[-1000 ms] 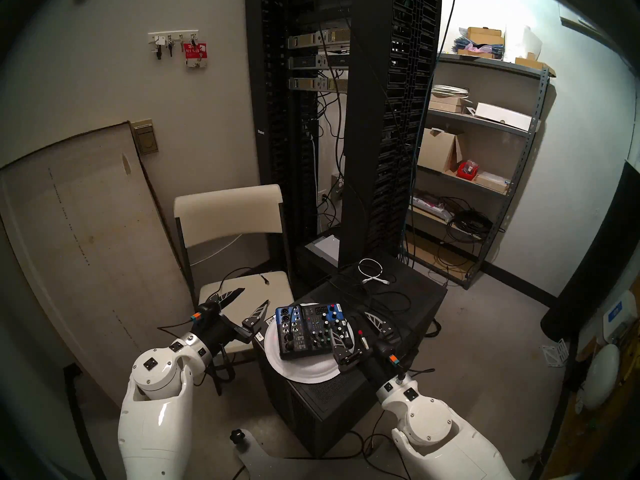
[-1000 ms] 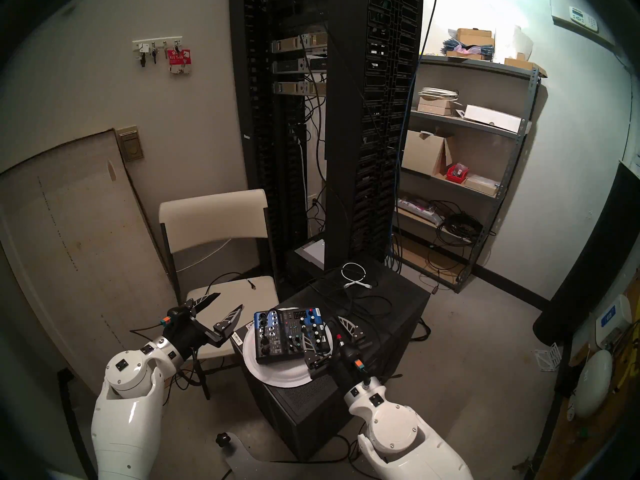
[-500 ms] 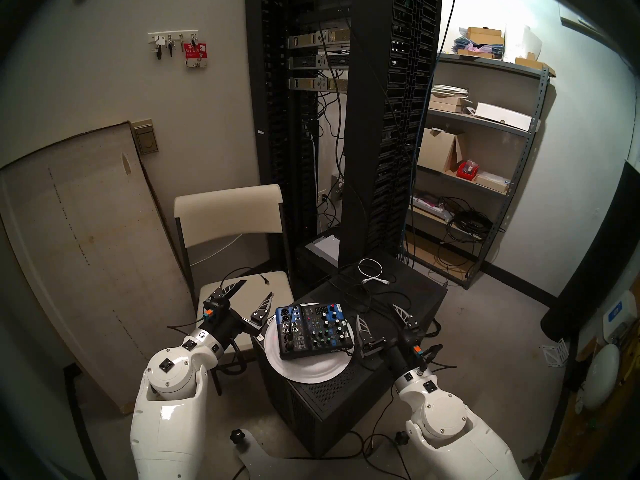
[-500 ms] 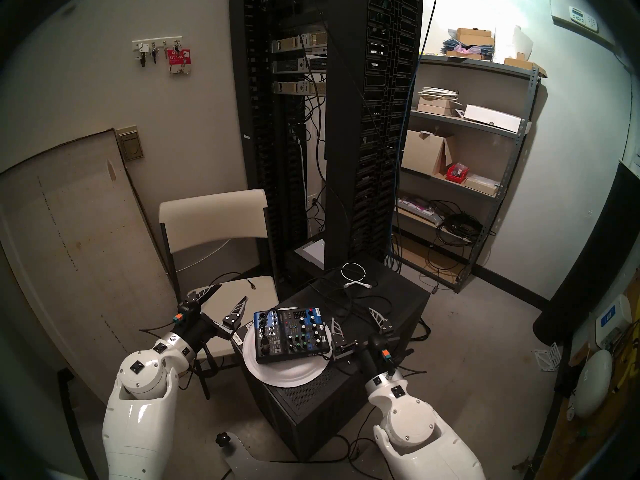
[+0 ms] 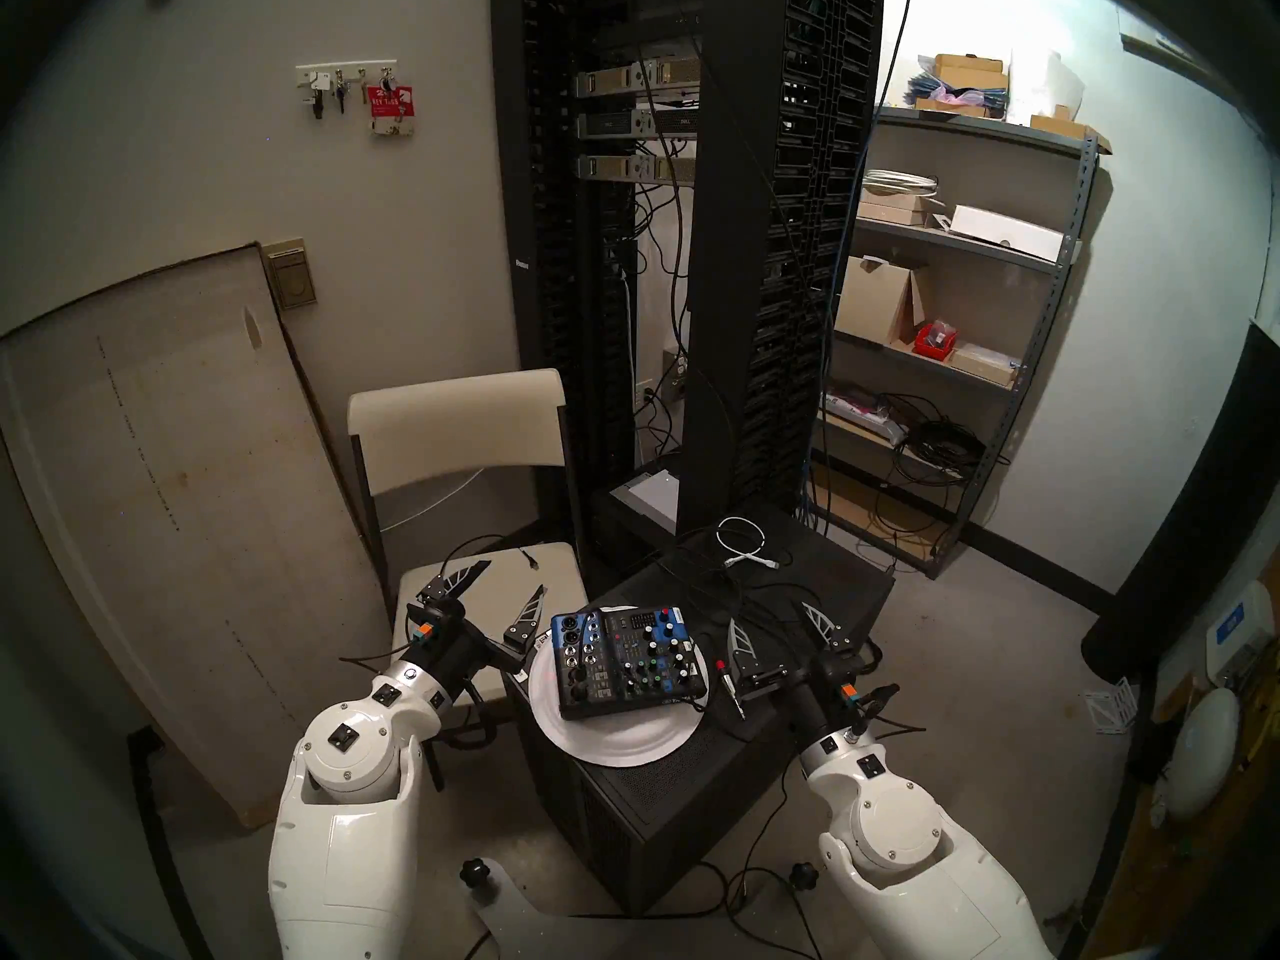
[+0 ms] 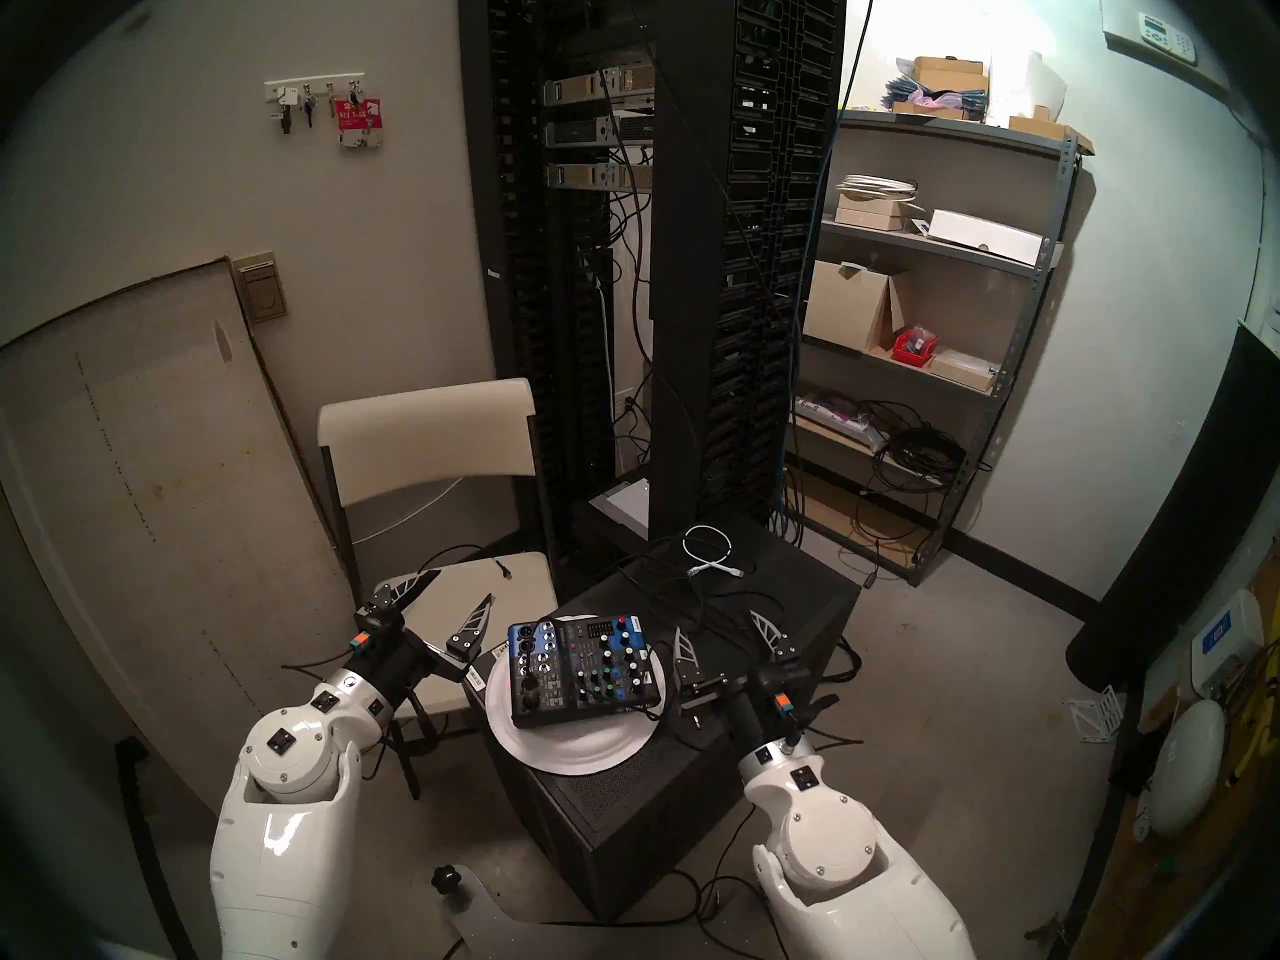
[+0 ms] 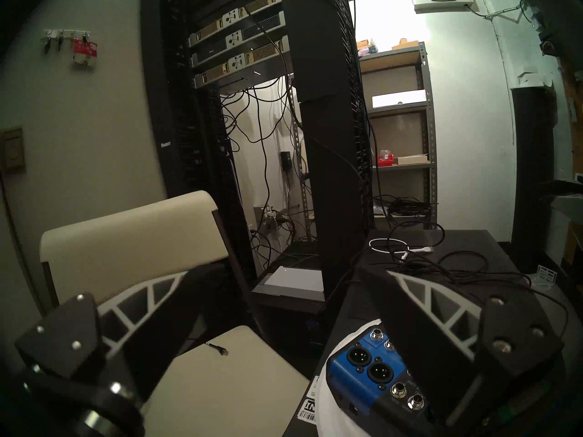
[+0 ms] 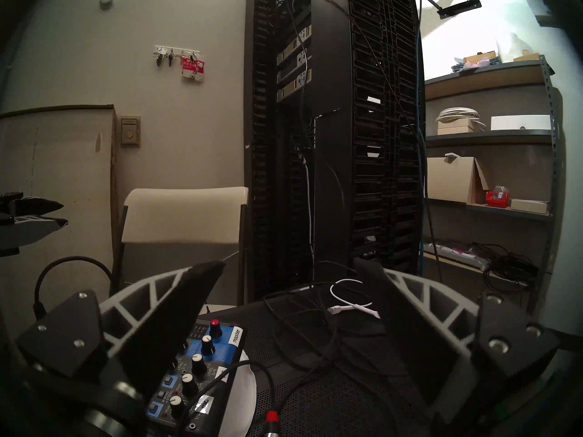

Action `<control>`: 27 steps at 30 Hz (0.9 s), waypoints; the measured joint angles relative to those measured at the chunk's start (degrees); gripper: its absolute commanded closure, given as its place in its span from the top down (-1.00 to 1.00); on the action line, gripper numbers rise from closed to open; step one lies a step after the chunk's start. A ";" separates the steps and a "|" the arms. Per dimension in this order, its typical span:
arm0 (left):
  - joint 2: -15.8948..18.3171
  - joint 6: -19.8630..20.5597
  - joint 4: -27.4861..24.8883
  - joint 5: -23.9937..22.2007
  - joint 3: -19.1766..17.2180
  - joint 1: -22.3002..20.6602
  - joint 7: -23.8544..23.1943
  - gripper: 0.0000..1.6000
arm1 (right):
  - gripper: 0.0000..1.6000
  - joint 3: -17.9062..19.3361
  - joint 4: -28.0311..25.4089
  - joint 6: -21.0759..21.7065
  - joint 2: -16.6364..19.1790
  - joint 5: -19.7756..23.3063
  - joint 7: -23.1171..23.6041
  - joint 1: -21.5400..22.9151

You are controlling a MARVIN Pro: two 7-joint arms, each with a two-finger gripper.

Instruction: Insert aux cable

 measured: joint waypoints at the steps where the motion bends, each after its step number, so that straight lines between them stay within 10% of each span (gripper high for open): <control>1: -0.06 -0.34 0.09 -0.30 -0.17 -0.01 0.00 1.00 | 1.00 0.00 0.01 -0.05 -0.01 0.00 -0.03 0.00; 27: -0.75 -2.32 0.75 -1.75 -1.16 -0.17 -1.47 1.00 | 1.00 0.00 0.09 -0.37 -0.18 -0.23 0.18 0.04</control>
